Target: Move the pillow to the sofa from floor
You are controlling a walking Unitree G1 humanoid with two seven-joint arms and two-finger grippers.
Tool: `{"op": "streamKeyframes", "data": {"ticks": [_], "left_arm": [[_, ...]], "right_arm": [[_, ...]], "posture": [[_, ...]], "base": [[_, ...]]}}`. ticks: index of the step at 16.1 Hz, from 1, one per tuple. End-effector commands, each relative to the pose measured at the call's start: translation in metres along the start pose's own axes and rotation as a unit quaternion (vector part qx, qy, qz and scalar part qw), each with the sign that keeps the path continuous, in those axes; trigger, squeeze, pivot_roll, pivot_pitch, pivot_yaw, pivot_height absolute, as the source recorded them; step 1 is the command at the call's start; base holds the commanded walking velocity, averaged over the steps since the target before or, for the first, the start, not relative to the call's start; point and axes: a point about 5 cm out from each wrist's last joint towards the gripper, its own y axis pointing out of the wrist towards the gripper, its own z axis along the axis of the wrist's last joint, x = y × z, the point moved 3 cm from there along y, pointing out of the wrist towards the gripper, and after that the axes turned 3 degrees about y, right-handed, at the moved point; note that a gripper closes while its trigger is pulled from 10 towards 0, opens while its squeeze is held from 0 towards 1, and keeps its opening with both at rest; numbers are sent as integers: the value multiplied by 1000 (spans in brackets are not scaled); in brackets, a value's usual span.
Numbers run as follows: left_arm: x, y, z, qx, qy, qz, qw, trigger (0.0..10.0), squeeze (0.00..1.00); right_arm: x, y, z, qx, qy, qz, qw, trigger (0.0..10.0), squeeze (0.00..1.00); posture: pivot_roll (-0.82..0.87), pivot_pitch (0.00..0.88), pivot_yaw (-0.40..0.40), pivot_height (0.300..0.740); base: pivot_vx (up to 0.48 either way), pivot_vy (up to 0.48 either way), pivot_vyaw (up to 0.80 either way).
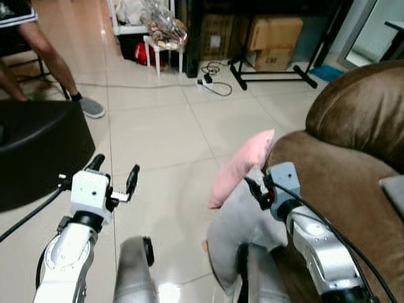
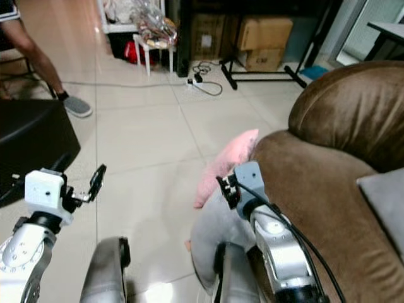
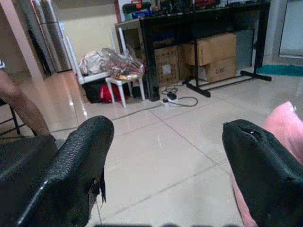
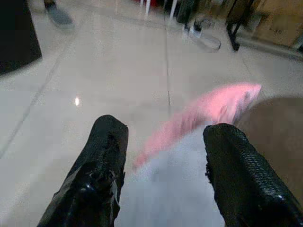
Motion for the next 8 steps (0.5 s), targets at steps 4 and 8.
{"op": "streamKeyframes", "data": {"ticks": [4, 8], "left_arm": [[0, 4, 0, 2, 8, -6, 1000, 10000, 0], [5, 7, 0, 1, 7, -36, 999, 10000, 0]], "right_arm": [[14, 12, -4, -27, -13, -9, 1000, 10000, 0], [7, 26, -1, -21, 12, 7, 1000, 10000, 0]], "posture": [[46, 0, -87, 455], [50, 0, -96, 420]], "base": [[0, 0, 0], [0, 0, 0]]}}
